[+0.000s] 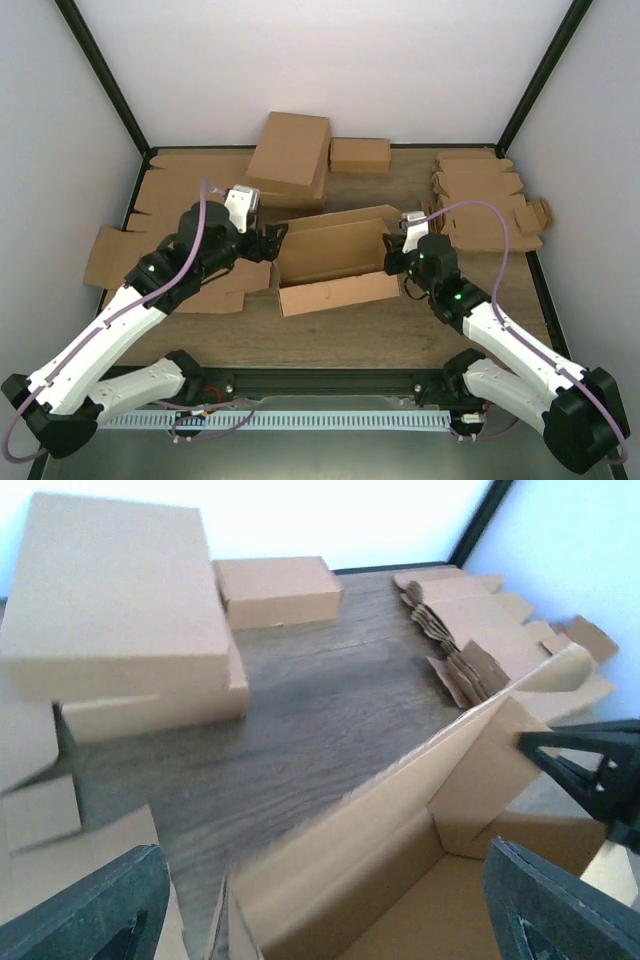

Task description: Fold the paper box

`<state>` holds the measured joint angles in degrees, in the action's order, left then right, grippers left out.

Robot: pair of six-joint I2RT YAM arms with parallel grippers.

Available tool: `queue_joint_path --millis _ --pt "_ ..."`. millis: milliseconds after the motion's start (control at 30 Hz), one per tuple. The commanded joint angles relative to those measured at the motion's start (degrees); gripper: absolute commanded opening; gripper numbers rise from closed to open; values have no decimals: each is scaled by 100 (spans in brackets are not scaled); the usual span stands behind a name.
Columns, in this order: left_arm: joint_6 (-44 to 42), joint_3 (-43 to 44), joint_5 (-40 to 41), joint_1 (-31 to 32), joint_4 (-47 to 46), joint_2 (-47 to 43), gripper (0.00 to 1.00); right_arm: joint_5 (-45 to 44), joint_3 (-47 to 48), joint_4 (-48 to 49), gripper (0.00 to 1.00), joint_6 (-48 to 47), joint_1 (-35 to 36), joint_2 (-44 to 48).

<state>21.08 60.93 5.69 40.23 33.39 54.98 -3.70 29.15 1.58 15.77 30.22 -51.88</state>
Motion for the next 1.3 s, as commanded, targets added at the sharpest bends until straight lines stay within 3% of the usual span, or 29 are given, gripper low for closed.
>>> queue_joint_path --millis 0,133,367,600,700,733,800,867,1067,1267 --pt "-1755 605 -544 20 498 345 88 833 -1 -174 1 -315 90 -60" --pt "-2696 1012 -1004 16 384 940 87 1090 51 -165 1 -355 90 -155" --pt "-3261 2065 -1996 25 1002 2431 79 1055 175 -258 1 -427 85 -180" --pt "-3394 2498 -2035 26 1435 3126 48 1081 256 -291 2 -429 89 -269" --pt "-3450 2503 -2214 53 1506 3191 27 1076 321 -351 4 -403 90 -308" --pt "-3465 2497 -2239 66 1516 3202 15 1069 359 -389 6 -396 87 -320" --pt "-3529 2450 -2331 124 1555 3218 4 1002 442 -532 15 -339 90 -338" --pt "-3589 2362 -2282 243 1558 3218 4 913 568 -741 25 -258 90 -320" --pt "-3556 2027 -2134 329 1365 3201 4 833 1185 -1627 36 -87 90 -256" --pt "-3478 1901 -2097 392 1267 3220 4 880 1847 -2775 71 179 90 -355"
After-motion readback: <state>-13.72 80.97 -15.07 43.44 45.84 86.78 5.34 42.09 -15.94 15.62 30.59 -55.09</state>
